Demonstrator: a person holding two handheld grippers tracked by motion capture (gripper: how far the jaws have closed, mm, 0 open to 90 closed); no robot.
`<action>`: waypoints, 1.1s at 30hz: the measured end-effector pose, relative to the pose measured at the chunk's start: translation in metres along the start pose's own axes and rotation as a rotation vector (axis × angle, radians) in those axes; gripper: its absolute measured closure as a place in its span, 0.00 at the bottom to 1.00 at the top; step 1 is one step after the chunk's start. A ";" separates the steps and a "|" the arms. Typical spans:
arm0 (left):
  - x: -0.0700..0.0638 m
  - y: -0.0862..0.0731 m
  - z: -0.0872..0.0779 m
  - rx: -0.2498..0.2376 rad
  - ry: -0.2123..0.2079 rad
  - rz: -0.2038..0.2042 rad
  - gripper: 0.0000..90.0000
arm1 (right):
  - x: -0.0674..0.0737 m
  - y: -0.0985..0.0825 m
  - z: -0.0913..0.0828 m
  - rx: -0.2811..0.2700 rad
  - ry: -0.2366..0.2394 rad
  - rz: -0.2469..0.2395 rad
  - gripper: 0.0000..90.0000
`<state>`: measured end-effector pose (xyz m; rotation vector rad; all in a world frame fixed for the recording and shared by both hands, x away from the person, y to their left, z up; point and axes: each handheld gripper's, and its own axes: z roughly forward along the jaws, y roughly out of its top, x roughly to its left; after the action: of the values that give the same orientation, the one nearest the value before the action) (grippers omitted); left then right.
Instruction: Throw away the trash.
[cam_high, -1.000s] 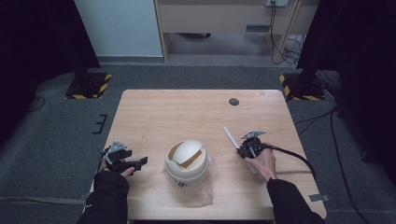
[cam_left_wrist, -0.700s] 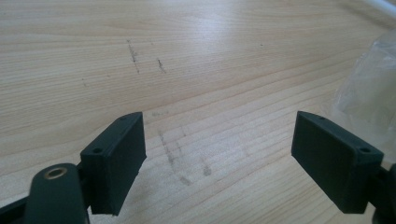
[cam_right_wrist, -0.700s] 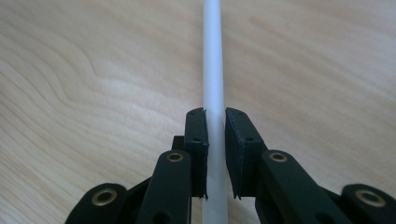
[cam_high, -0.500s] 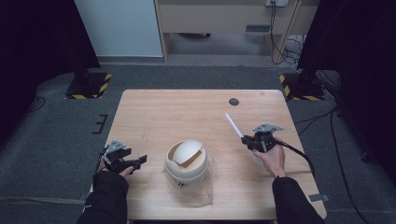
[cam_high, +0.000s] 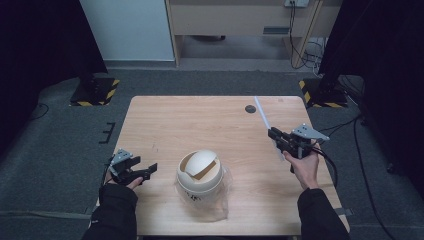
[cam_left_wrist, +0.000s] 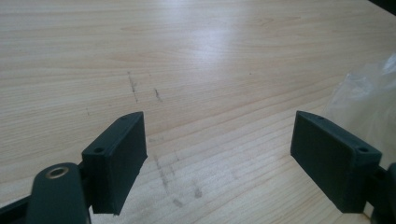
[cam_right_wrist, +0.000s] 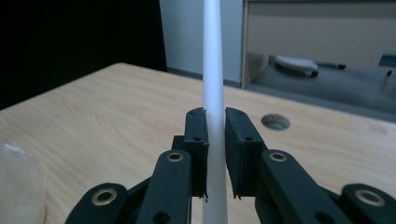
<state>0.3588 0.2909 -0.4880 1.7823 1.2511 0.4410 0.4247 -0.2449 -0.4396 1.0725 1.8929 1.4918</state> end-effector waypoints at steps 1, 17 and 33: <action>-0.001 0.002 -0.001 -0.013 -0.004 -0.003 0.20 | 0.000 0.005 -0.003 -0.038 -0.001 -0.004 0.89; -0.025 0.035 -0.035 -0.224 -0.030 -0.009 0.20 | 0.013 0.029 -0.008 -0.184 0.072 -0.036 0.89; -0.061 0.086 -0.060 -0.444 -0.122 0.039 0.24 | 0.049 0.055 0.001 -0.262 0.188 -0.077 0.89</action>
<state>0.3390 0.2566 -0.3736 1.4333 0.9464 0.5740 0.4126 -0.1992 -0.3828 0.7555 1.7735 1.7883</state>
